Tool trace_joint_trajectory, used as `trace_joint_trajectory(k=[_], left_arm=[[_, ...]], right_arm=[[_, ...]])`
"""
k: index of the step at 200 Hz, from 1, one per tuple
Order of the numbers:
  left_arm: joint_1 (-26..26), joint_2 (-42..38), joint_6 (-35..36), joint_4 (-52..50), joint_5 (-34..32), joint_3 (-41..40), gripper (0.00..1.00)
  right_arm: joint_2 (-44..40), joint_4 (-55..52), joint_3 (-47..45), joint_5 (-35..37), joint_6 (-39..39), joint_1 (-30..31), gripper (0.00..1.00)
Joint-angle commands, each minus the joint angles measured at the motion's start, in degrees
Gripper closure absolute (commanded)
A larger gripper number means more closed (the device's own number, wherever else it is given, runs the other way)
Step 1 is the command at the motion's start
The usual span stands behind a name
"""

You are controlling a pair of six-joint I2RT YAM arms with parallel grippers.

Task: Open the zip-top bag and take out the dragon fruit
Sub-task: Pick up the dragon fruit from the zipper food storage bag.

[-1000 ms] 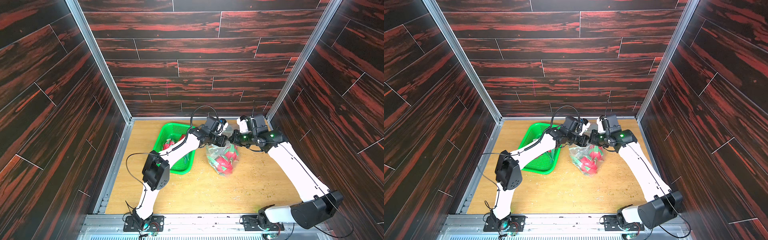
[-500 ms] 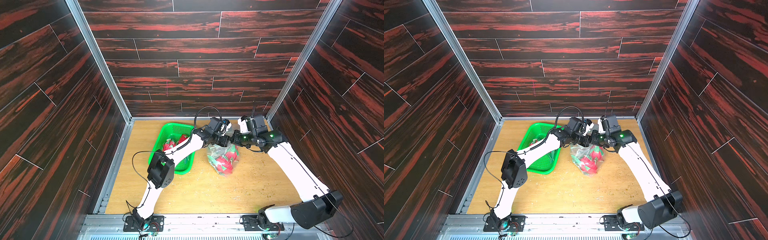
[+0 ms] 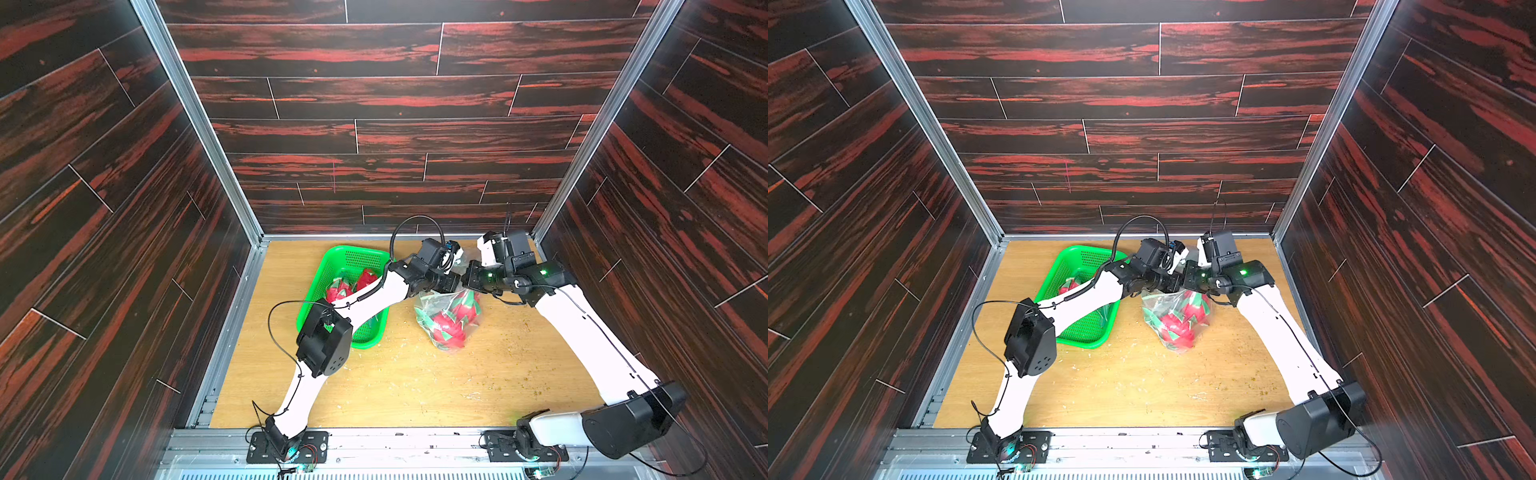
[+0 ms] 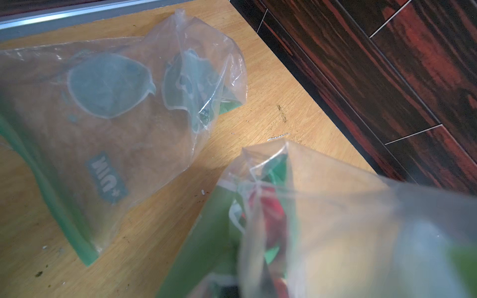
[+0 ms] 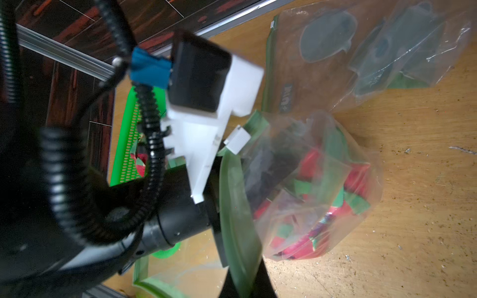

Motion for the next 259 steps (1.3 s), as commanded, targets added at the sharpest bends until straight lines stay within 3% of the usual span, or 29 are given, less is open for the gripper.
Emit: trace_joint_trajectory(k=[1, 81, 178, 205, 231, 259], left_arm=[[-0.7, -7.7, 0.1, 1.4, -0.6, -2.4, 1.0], [-0.8, -21.3, -2.2, -2.9, -5.5, -6.4, 1.0], [-0.7, -27.1, -2.2, -14.0, -17.9, -5.6, 1.0], [-0.7, -28.7, -1.0, -14.0, -13.9, -8.5, 1.0], [-1.0, -29.8, 2.2, -13.4, -4.5, -11.0, 1.0], [-1.4, -30.3, 4.4, -14.0, -2.8, -12.4, 1.0]], right_arm=[[-1.7, -1.1, -0.7, 1.6, -0.7, 0.0, 1.0], [-2.8, -0.6, -1.2, 1.1, -0.1, -2.6, 1.0], [-4.8, -1.2, -1.5, -1.1, -0.6, -6.6, 1.0], [-5.1, -0.5, -1.8, -2.6, -0.4, -7.6, 1.0], [-4.4, 0.1, -1.2, -3.8, 0.0, -8.0, 1.0], [-2.6, 0.0, 0.3, -5.9, 0.2, -8.0, 1.0]])
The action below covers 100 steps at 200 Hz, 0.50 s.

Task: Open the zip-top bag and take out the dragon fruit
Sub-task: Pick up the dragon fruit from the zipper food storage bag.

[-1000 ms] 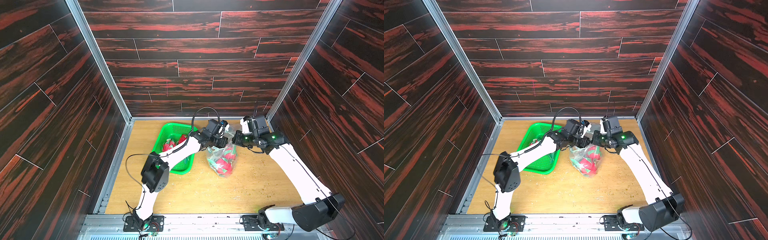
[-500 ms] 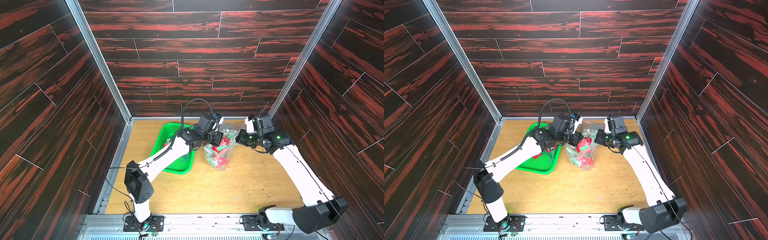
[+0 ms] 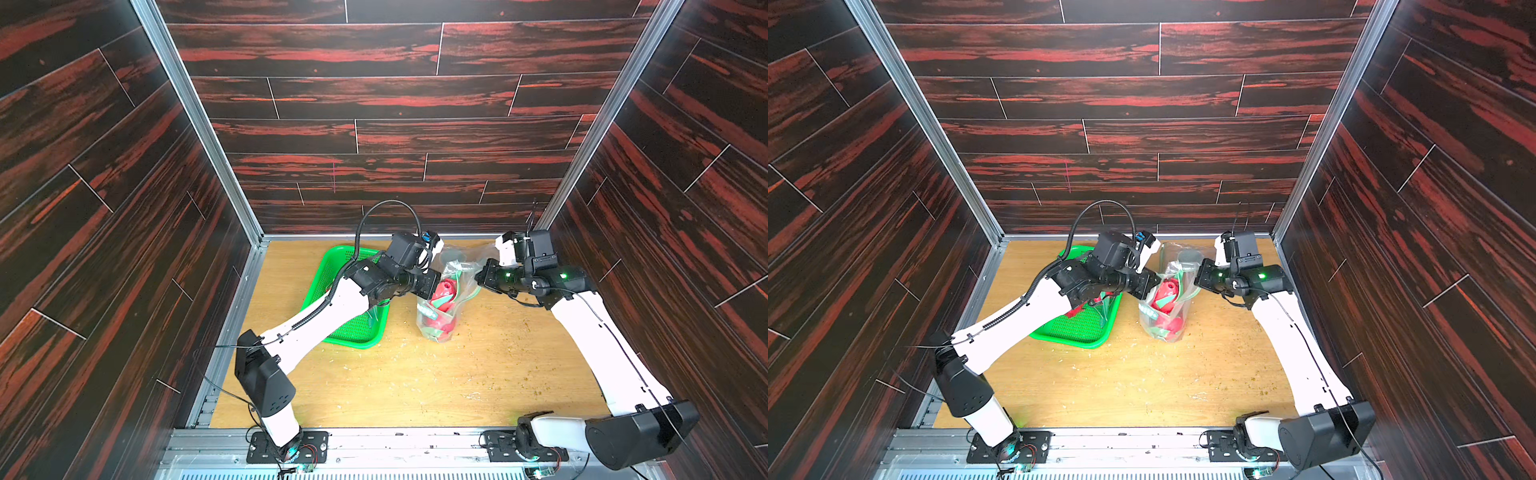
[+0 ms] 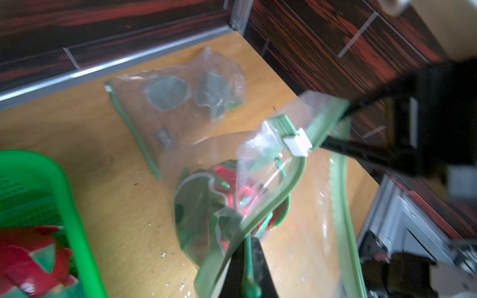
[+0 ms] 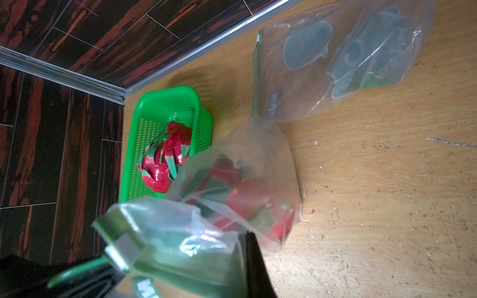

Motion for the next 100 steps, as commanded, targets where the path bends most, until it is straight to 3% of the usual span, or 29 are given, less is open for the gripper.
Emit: trace_joint_trajectory(k=[1, 100], left_arm=[[-0.2, -3.9, 3.1, -0.6, 4.0, -1.0, 1.0], [-2.7, 1.5, 9.3, -7.0, 5.7, 1.3, 1.0]], right_arm=[[1.0, 0.5, 2.0, -1.1, 0.3, -0.8, 1.0], [3.7, 2.5, 4.8, -6.9, 1.4, -0.3, 1.0]])
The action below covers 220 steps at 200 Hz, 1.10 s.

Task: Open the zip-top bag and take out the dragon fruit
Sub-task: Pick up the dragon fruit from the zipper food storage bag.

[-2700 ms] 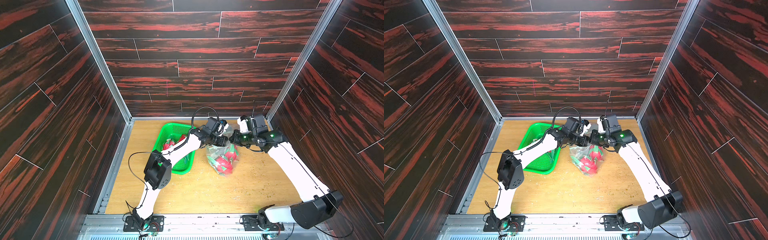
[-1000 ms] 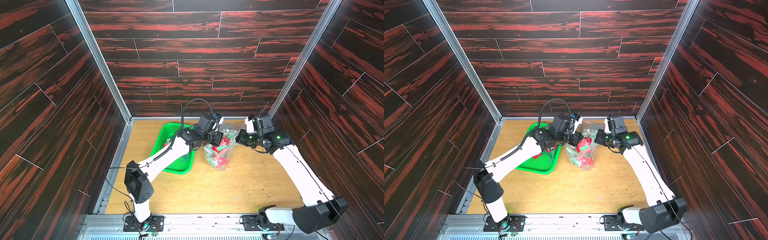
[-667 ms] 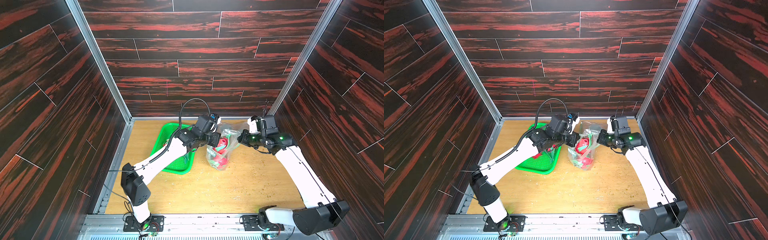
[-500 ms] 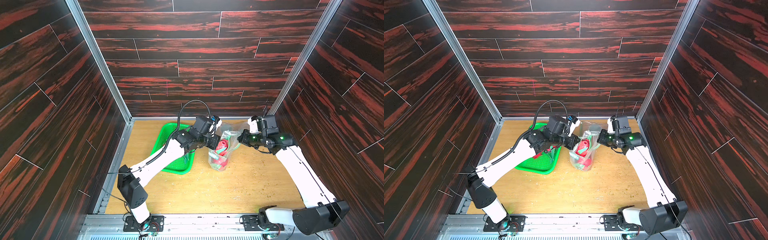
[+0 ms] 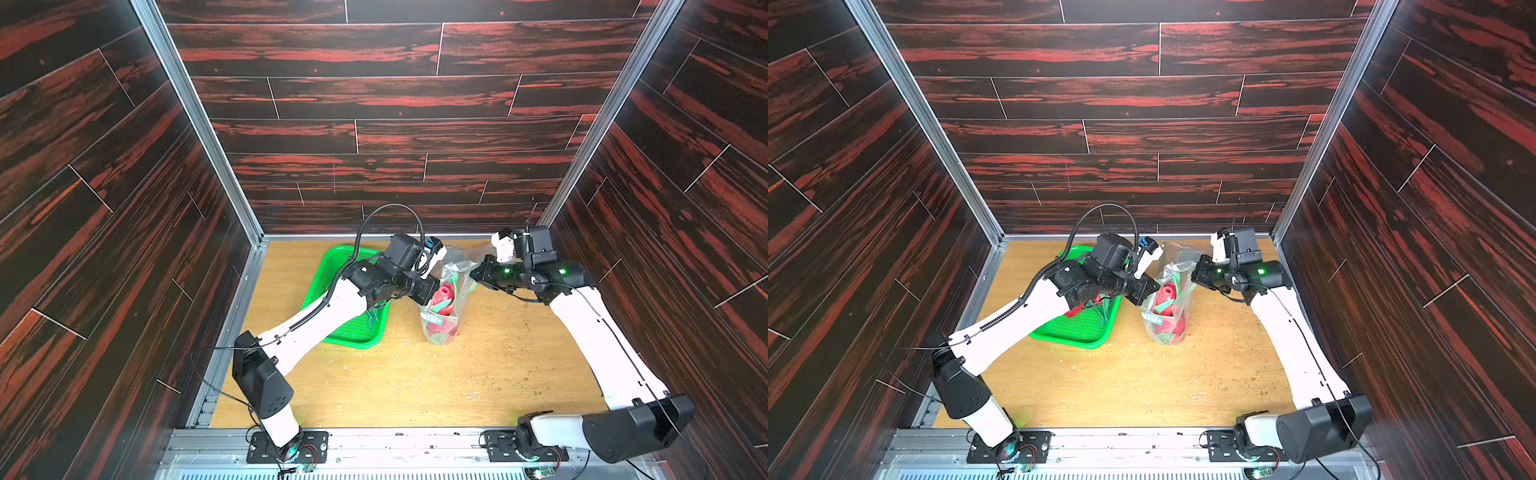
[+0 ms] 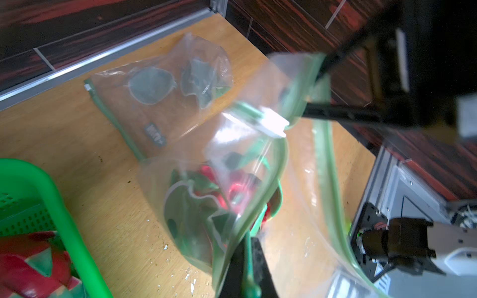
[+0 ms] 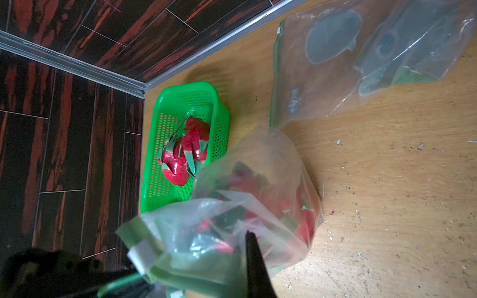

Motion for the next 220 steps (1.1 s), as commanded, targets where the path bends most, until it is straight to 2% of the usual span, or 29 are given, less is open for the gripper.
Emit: trace_joint_trajectory(k=[1, 23, 42, 72, 89, 111, 135, 164, 220], left_arm=[[-1.7, 1.8, 3.6, -4.2, 3.1, 1.9, 1.0], [-2.2, 4.9, 4.8, -6.7, 2.7, 4.3, 1.0], [-2.2, 4.1, 4.3, -6.6, 2.6, 4.5, 1.0], [-2.1, -2.3, 0.5, -0.4, -6.9, 1.1, 1.0], [-2.1, -4.7, -1.0, 1.3, -8.8, 1.0, 1.0], [-2.2, -5.6, -3.2, 3.2, -8.7, 3.6, 1.0], [-2.1, -6.7, -5.1, 3.5, -11.9, 5.8, 1.0], [-2.1, -9.0, -5.5, 6.1, -14.1, 6.5, 1.0], [-2.1, -9.6, -3.4, 6.4, -17.2, 12.8, 1.0]], right_arm=[[1.4, 1.9, 2.5, -1.4, 0.7, -0.1, 1.0], [2.2, 1.9, 3.6, -1.3, 0.5, 0.3, 1.0], [2.9, 1.4, 4.0, -0.5, -0.1, 0.3, 1.0], [3.0, 1.5, 2.3, 1.0, -1.1, 0.3, 1.0], [2.8, 2.7, 0.6, 0.9, -1.3, 0.3, 1.0], [3.1, 3.4, -0.3, 0.7, -1.7, 0.3, 1.0], [2.9, 3.9, -0.9, 1.1, -1.8, 0.3, 1.0], [2.2, 4.5, -1.6, 1.6, -1.6, 0.3, 1.0], [1.8, 5.4, -2.7, 1.8, -1.3, 0.3, 1.0]])
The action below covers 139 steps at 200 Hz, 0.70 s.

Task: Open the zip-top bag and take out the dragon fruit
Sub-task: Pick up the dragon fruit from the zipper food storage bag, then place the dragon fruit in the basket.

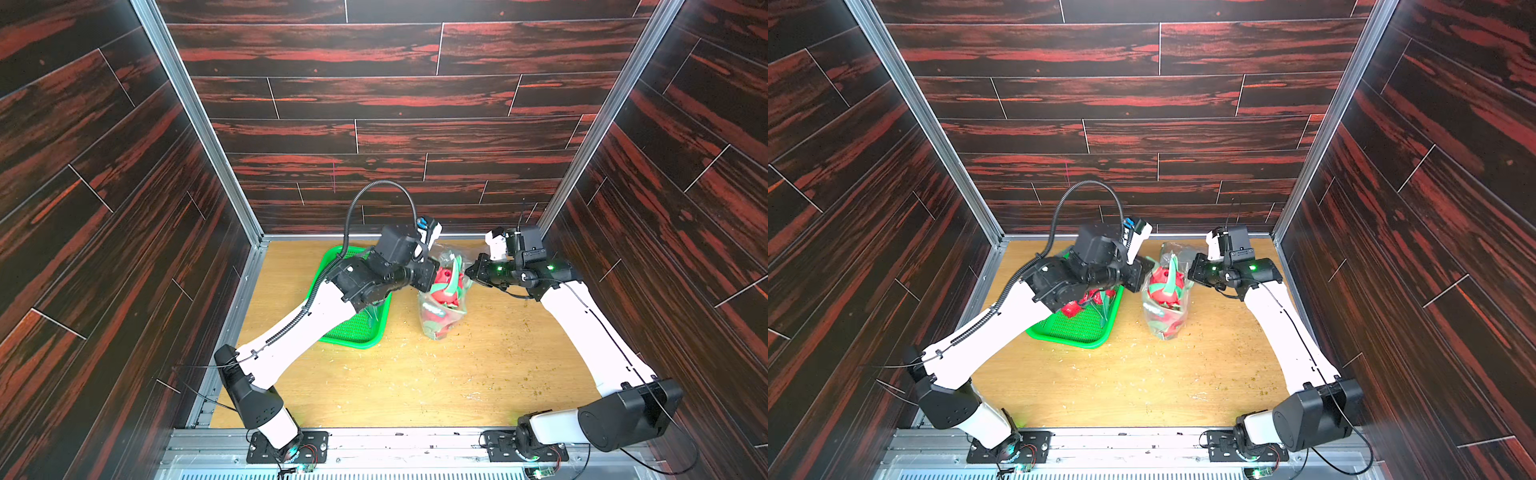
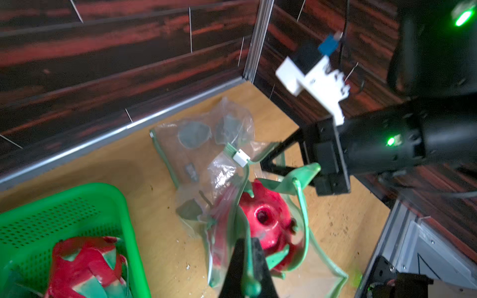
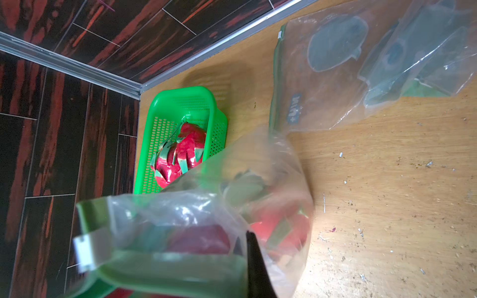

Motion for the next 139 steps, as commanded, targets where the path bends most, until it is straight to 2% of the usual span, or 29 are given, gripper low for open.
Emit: trace_joint_trajectory(k=[1, 25, 57, 71, 115, 139], left_arm=[[0.0, -5.1, 1.1, 6.4, -3.0, 4.7, 1.0], [0.1, -5.1, 1.5, 7.2, -4.8, 6.9, 1.0], [0.1, -4.3, 0.6, 7.3, -1.3, 10.1, 1.0], [0.1, -3.4, -0.3, 7.1, 2.1, 11.0, 1.0], [0.1, -2.3, -3.7, 11.5, 18.8, 8.6, 1.0], [0.2, -2.0, -4.6, 11.8, 21.9, 7.1, 1.0]], right_arm=[[-0.8, 0.8, -0.9, 0.8, -0.2, 0.0, 1.0], [-0.7, 1.1, -1.2, 0.6, -0.1, 0.0, 1.0], [-0.4, 1.6, -1.2, 0.4, 0.1, -0.1, 1.0], [-0.4, 2.0, -0.8, 0.0, 0.3, -0.1, 1.0], [0.2, 2.7, 0.9, -0.6, 0.4, -0.2, 1.0], [0.2, 3.4, 0.9, -1.6, 0.8, -0.8, 1.0]])
